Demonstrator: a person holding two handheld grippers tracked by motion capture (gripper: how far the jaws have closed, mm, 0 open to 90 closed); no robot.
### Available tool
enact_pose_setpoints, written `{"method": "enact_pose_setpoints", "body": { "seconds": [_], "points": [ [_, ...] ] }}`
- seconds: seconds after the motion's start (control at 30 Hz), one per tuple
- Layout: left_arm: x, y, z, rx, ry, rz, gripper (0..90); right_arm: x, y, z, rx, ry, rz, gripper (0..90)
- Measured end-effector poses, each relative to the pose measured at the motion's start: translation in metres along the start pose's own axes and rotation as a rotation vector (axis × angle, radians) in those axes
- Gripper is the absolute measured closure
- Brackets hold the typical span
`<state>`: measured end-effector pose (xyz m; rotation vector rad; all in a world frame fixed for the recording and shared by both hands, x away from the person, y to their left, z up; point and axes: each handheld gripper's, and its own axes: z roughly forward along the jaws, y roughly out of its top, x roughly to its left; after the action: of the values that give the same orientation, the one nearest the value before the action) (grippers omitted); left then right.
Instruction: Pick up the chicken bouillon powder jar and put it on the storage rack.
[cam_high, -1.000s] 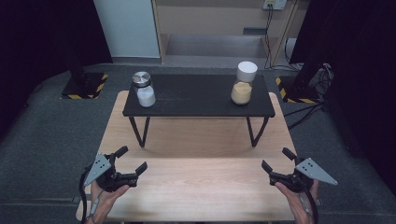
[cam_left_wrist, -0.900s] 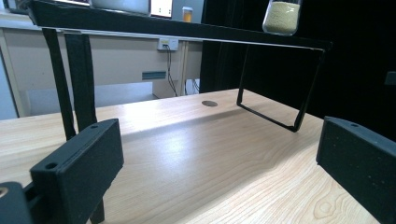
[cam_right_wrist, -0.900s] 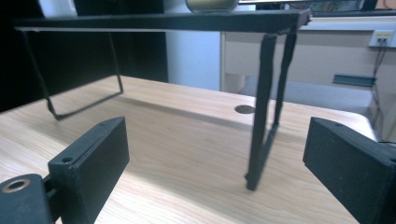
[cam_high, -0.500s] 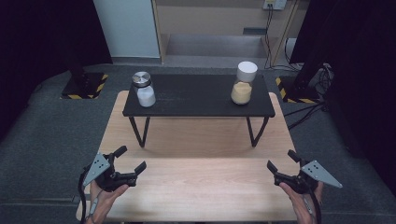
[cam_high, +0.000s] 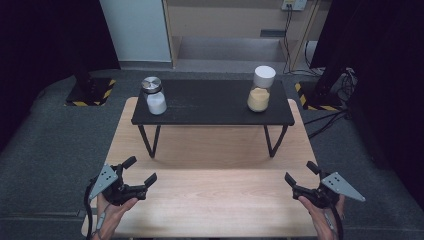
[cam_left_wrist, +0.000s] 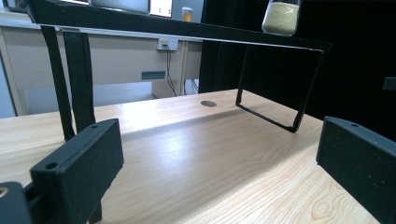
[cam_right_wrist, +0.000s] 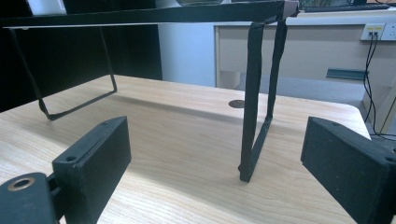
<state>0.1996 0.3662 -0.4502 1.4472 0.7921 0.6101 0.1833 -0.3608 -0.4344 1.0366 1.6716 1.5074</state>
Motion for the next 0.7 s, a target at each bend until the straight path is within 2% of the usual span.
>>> {"method": "enact_pose_setpoints", "body": {
  "seconds": [0.7],
  "points": [
    [-0.0008,0.0004,-0.0010,-0.002,-0.011,0.003,0.0,0.0031,0.0003,0.0008,0.003,0.016,-0.009,9.1]
  ]
}}
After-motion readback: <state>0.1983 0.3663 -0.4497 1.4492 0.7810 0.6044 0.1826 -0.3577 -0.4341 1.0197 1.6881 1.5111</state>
